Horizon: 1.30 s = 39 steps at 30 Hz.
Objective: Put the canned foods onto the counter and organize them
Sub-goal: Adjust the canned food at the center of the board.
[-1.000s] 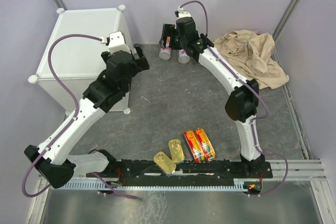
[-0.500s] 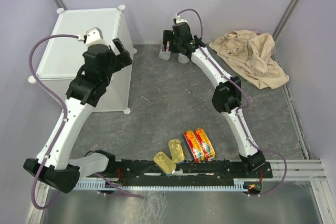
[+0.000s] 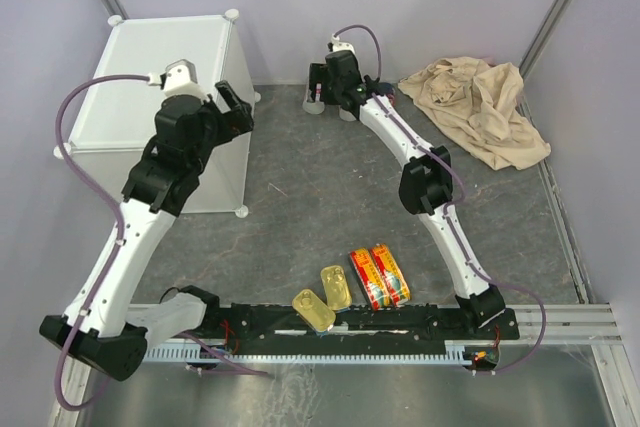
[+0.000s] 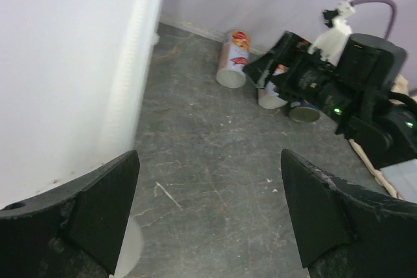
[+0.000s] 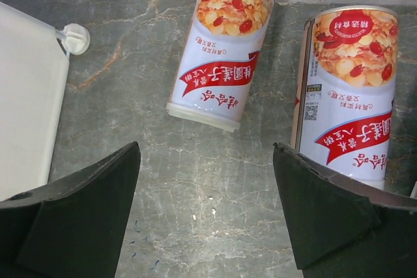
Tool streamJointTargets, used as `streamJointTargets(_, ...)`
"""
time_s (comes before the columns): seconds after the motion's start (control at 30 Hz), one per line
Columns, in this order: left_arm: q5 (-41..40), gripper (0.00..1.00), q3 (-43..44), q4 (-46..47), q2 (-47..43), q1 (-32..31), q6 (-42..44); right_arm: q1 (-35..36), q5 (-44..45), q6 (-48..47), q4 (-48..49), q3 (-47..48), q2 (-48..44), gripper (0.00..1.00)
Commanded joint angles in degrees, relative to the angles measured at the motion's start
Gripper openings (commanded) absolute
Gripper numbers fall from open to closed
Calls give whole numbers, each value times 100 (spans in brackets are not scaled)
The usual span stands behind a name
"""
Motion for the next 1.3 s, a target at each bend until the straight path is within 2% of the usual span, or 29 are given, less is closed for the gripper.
streamJointTargets(0.0,223,94,568,507,544,-610,315,23,300,-291,517,-451,-612,90)
streamJointTargets(0.07,-384,95,857,551,908,-1206,597,-5,424,-445,460,-644,-876,91)
streamJointTargets(0.13,-452,95,1090,610,1232,-1422,566,-75,438,-469,472,-928,-1139,91)
streamJointTargets(0.37,-637,95,1608,911,2231,-1798,512,-432,644,-146,1063,-3160,-2647,91)
streamJointTargets(0.57,-1061,96,1703,1360,2893,-1853,479,-815,869,331,1804,-5191,-3933,91)
streamJointTargets(0.7,-1364,97,1721,1816,3434,-1845,492,-1004,832,555,2206,-6163,-4634,91)
streamJointTargets(0.97,-1677,98,1777,2912,4709,-1573,448,-1033,946,673,2587,-7351,-5636,91)
streamJointTargets(1.27,-1075,99,2428,3641,6084,-983,454,-1030,843,580,2663,-7579,-5764,91)
